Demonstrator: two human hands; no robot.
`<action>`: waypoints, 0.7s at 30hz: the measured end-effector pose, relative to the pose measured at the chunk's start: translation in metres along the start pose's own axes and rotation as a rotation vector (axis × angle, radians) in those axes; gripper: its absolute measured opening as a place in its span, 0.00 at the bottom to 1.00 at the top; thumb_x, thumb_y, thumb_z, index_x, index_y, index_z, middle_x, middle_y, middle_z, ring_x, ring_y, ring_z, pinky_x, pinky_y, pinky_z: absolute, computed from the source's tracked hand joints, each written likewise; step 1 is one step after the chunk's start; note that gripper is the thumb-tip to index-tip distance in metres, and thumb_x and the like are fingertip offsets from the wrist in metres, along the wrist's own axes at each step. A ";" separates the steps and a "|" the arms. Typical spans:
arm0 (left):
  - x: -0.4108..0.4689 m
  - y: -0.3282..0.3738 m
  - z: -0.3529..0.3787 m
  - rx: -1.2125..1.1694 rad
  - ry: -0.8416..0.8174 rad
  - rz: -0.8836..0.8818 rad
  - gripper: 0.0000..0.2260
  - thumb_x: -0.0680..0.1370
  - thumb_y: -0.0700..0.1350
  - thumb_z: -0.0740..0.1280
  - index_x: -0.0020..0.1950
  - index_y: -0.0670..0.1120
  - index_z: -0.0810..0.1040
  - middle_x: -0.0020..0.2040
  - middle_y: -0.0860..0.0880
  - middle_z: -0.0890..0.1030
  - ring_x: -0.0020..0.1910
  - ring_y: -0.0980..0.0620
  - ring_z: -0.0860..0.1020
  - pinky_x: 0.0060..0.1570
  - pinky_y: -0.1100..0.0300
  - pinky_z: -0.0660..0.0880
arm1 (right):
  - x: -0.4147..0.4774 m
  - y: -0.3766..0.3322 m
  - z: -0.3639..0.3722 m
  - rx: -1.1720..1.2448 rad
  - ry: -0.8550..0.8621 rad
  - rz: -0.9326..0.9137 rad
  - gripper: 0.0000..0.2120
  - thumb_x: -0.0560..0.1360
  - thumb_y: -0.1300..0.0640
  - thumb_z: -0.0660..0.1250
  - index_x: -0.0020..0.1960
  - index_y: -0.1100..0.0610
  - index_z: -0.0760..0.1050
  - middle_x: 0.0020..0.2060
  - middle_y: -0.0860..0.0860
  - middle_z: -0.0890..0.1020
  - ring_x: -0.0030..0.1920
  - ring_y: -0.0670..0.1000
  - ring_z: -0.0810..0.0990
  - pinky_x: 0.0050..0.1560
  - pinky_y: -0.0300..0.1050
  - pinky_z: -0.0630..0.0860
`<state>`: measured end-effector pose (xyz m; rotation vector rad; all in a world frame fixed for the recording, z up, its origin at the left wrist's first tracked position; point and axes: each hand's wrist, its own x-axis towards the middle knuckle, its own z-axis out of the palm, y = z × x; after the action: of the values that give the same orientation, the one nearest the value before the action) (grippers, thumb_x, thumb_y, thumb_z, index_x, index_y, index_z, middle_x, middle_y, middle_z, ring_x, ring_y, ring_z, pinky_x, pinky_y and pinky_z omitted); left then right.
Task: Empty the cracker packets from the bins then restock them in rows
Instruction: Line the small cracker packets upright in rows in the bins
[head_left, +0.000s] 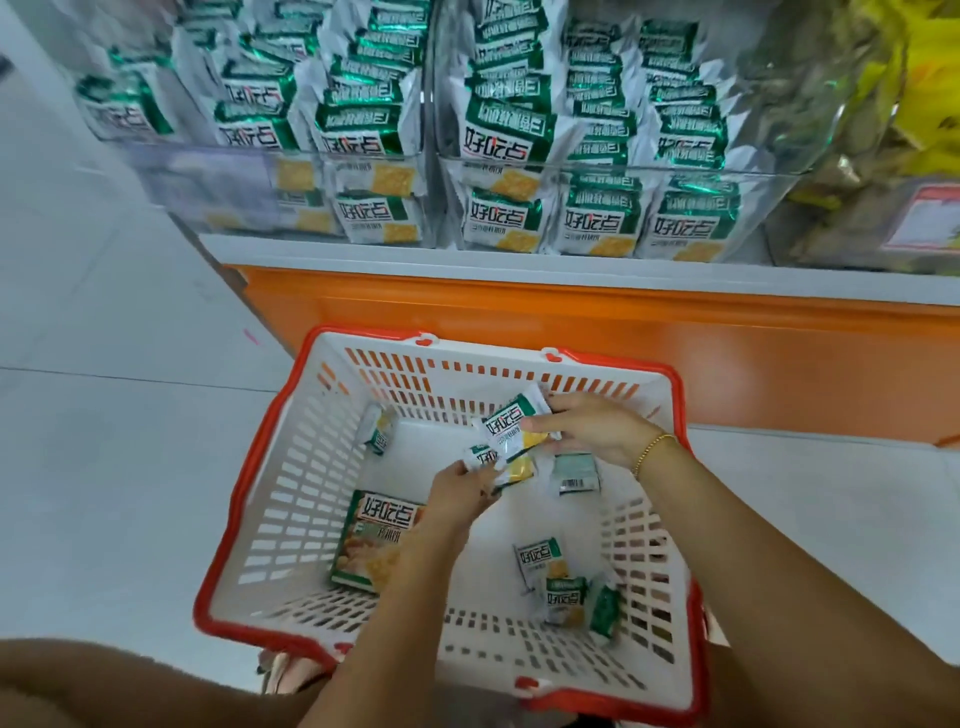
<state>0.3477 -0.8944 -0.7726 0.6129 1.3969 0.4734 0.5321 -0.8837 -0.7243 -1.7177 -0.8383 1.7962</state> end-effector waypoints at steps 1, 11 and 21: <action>-0.011 0.013 -0.004 -0.061 -0.051 0.060 0.05 0.77 0.36 0.68 0.52 0.38 0.77 0.45 0.47 0.81 0.43 0.53 0.79 0.39 0.66 0.78 | -0.008 -0.010 0.005 0.019 -0.038 -0.044 0.22 0.74 0.60 0.70 0.67 0.63 0.72 0.64 0.52 0.77 0.56 0.49 0.81 0.50 0.38 0.80; -0.096 0.095 -0.022 -0.376 -0.208 0.366 0.16 0.81 0.55 0.56 0.61 0.47 0.75 0.59 0.45 0.80 0.59 0.48 0.78 0.56 0.55 0.76 | -0.075 -0.098 0.039 -0.218 0.019 -0.398 0.15 0.71 0.52 0.74 0.53 0.60 0.80 0.49 0.59 0.84 0.41 0.47 0.76 0.42 0.39 0.72; -0.160 0.169 -0.037 0.083 -0.266 0.748 0.18 0.71 0.51 0.74 0.59 0.48 0.79 0.54 0.50 0.84 0.56 0.50 0.81 0.59 0.53 0.74 | -0.129 -0.150 0.041 -0.136 -0.030 -0.575 0.25 0.69 0.55 0.73 0.64 0.58 0.72 0.56 0.54 0.82 0.54 0.53 0.82 0.52 0.42 0.79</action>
<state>0.2992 -0.8640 -0.5442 1.2274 0.9033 0.8881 0.4921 -0.8801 -0.5262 -1.3375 -1.3320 1.3986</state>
